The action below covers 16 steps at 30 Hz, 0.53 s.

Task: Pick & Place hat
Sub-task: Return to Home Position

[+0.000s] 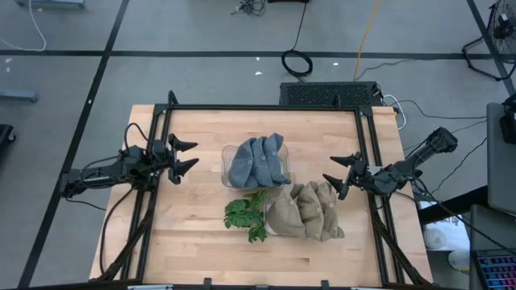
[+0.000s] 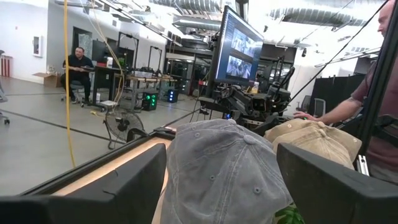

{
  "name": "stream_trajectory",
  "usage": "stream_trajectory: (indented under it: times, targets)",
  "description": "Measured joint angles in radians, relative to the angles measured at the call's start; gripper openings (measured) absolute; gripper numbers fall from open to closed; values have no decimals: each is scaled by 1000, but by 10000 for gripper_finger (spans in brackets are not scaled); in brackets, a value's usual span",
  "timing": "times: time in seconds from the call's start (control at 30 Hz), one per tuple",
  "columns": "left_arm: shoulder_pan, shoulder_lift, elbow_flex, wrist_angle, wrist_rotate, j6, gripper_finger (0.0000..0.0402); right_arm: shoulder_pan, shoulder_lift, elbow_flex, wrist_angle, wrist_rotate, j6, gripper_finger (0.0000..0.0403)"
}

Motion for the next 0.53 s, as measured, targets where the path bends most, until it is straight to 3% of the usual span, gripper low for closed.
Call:
stream_trajectory:
  times: [0.53]
  targets:
    - [0, 0, 0, 0, 0, 0, 308, 0, 0, 0, 0, 0, 0, 361]
